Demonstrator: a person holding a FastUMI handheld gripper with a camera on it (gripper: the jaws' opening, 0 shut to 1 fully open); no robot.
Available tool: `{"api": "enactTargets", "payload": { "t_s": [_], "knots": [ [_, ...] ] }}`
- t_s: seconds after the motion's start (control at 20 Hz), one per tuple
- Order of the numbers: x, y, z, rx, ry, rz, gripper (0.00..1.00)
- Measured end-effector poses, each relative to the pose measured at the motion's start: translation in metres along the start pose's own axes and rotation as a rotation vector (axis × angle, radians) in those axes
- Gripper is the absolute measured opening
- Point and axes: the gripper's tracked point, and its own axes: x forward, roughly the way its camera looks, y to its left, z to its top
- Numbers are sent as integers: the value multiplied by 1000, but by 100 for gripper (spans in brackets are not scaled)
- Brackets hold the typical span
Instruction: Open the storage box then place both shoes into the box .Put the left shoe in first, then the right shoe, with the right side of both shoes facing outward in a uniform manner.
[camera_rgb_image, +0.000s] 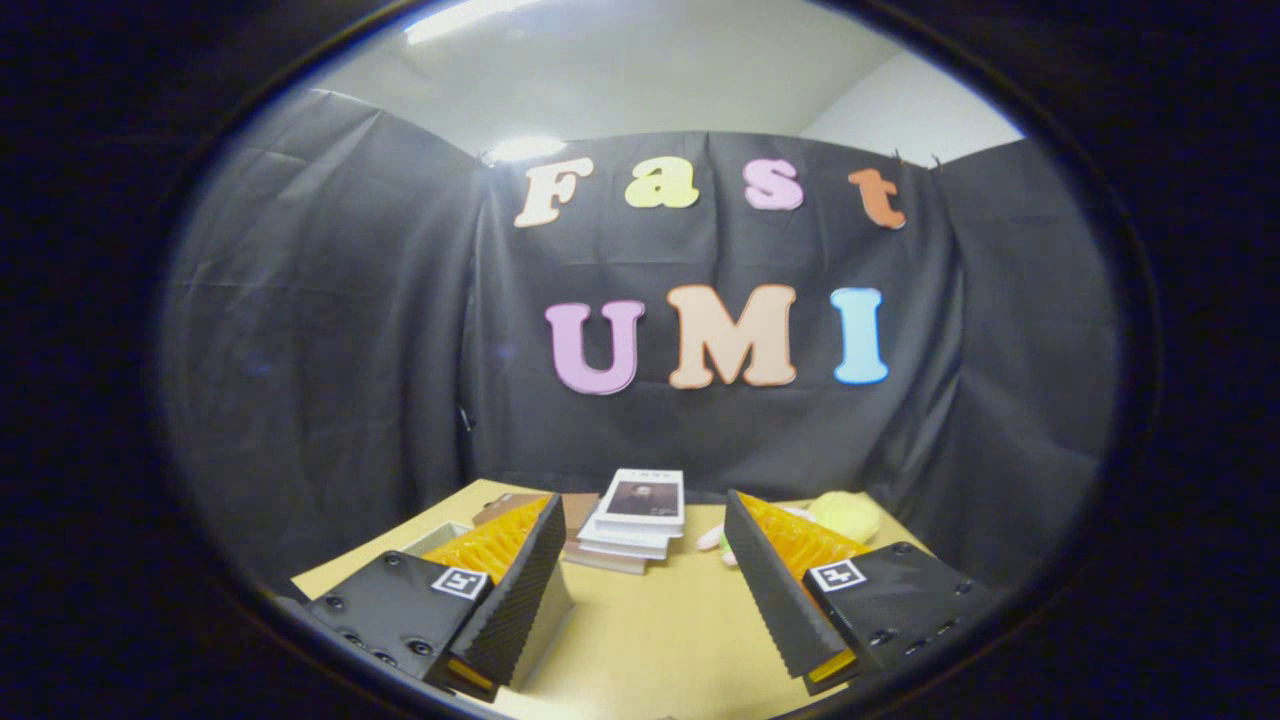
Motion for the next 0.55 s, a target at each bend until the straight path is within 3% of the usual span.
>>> {"api": "enactTargets", "payload": {
  "t_s": [0.55],
  "knots": [
    [-11,-54,20,17,-72,-99,100]
  ]
}}
